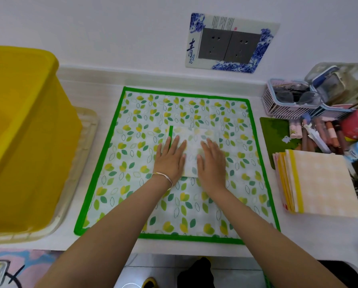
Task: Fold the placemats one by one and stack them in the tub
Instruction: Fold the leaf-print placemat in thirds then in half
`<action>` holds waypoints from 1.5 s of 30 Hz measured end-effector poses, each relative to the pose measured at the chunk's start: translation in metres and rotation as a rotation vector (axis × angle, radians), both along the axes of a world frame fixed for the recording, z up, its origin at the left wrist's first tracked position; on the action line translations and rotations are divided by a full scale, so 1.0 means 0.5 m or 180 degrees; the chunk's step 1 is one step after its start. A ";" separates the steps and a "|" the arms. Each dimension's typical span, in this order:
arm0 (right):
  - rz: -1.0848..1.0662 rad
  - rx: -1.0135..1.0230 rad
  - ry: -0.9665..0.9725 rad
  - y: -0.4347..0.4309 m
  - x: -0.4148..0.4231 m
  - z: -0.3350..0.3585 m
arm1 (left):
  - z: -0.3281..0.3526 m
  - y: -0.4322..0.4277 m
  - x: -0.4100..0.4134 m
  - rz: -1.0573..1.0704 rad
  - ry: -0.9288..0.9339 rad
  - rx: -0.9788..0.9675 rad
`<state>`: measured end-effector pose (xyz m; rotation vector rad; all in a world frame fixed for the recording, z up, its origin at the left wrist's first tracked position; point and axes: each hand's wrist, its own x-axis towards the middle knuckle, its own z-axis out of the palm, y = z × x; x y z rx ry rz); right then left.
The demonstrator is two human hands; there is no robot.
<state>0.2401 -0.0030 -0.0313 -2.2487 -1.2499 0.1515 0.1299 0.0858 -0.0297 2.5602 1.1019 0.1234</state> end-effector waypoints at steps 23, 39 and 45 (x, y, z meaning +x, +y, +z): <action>0.0413 -0.0936 -0.0653 0.011 0.050 -0.051 | -0.043 -0.006 0.012 0.0104 0.0387 0.0212; 0.0094 -0.0753 -0.0361 0.007 0.059 -0.061 | -0.037 0.039 0.111 -0.0124 0.0484 0.0306; 0.0100 -0.0749 -0.0359 0.004 0.059 -0.062 | -0.039 0.045 0.109 0.0125 0.0437 0.0282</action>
